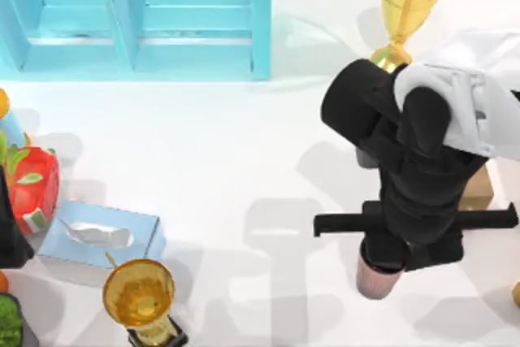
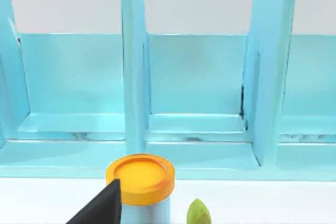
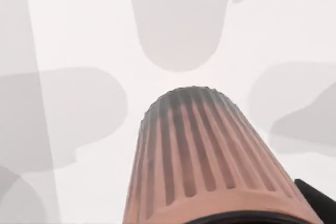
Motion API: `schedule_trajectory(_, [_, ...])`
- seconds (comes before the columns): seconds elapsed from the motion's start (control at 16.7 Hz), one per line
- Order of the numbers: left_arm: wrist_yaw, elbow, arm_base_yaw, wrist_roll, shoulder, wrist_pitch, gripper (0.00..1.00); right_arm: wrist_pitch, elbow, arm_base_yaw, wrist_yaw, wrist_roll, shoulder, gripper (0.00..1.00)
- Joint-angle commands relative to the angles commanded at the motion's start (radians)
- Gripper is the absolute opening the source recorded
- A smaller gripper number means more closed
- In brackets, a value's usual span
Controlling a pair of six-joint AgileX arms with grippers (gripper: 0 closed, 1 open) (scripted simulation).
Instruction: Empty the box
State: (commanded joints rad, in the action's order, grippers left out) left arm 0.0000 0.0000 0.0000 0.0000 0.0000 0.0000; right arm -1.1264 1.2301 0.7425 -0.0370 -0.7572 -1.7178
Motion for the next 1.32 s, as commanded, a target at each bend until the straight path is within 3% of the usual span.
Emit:
schedule_trajectory(0.96, [0.0,0.0,0.0,0.0,0.0,0.0,1.0,0.175,-0.112,0.009,0.0,-0.01,-0.064,0.0])
schedule_trajectory(1.32, [0.0,0.0,0.0,0.0,0.0,0.0,1.0,0.175,-0.112,0.009,0.0,-0.01,-0.064,0.45])
